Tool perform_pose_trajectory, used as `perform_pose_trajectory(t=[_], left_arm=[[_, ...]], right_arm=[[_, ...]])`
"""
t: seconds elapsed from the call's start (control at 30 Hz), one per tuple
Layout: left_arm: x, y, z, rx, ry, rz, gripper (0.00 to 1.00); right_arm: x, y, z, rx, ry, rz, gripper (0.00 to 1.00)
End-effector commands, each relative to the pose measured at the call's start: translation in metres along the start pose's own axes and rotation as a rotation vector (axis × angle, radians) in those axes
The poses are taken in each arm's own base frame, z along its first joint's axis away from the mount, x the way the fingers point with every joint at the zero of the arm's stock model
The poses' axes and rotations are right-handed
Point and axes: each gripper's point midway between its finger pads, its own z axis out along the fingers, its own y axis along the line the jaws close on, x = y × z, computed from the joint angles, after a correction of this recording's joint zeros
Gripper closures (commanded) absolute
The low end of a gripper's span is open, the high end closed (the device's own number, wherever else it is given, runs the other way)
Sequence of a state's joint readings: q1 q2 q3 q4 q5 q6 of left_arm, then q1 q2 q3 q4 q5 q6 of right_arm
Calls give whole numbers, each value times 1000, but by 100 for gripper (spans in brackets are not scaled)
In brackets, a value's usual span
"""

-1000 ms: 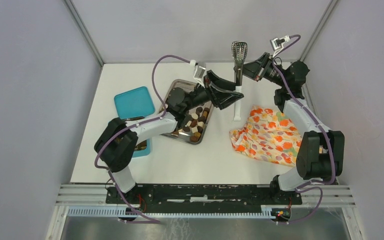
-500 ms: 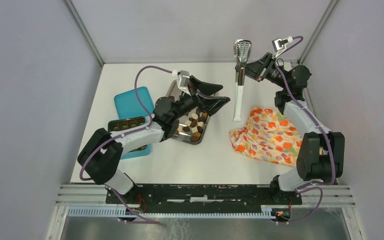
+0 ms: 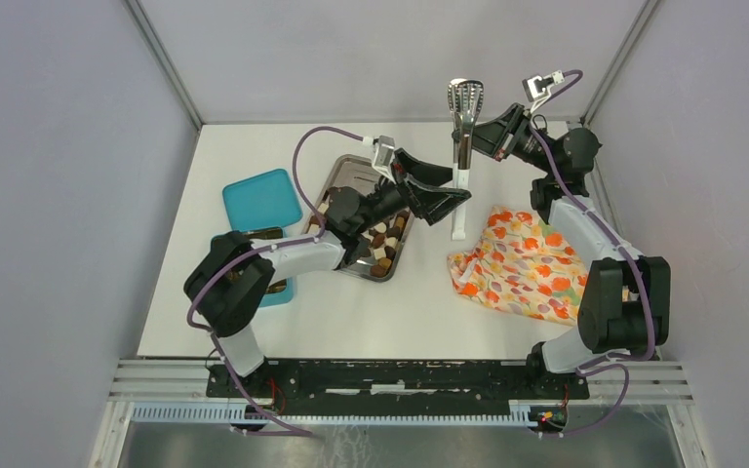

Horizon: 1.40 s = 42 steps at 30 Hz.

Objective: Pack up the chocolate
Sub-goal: Adjust the clamp.

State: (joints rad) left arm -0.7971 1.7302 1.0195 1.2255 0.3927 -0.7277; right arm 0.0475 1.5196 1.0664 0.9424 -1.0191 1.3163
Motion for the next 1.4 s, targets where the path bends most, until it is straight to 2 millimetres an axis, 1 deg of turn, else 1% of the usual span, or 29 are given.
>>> perform_pose_trajectory(t=[0.0, 0.03, 0.13, 0.3, 0.5, 0.63, 0.87, 1.03, 1.13, 1.27, 1.37], left_arm=[[-22, -12, 14, 51, -110, -21, 0], [-24, -10, 15, 47, -131, -30, 0], [-32, -10, 22, 62, -174, -41, 6], [-34, -11, 26, 75, -208, -83, 13], [-33, -10, 25, 73, -229, -121, 20], [-36, -12, 23, 87, -254, -143, 21], [-31, -13, 22, 94, -252, -141, 21], [-33, -16, 27, 97, -260, -123, 21], [-31, -17, 31, 97, -261, -119, 22], [-28, -17, 32, 72, -269, -105, 22], [-30, -12, 32, 38, -279, -90, 23]], right_arm=[[-12, 23, 8, -59, -30, -75, 100], [-11, 25, 10, -65, -26, -74, 100], [-11, 27, 14, -73, -24, -76, 100], [-12, 27, 16, -78, -25, -81, 100], [-15, 26, 18, -79, -32, -84, 100], [-16, 25, 19, -76, -36, -83, 100], [-20, 26, 20, -73, -46, -79, 100], [-19, 25, 19, -66, -48, -69, 100], [-18, 24, 19, -63, -50, -66, 100], [-19, 23, 18, -56, -54, -60, 100], [-18, 22, 18, -47, -55, -53, 100]])
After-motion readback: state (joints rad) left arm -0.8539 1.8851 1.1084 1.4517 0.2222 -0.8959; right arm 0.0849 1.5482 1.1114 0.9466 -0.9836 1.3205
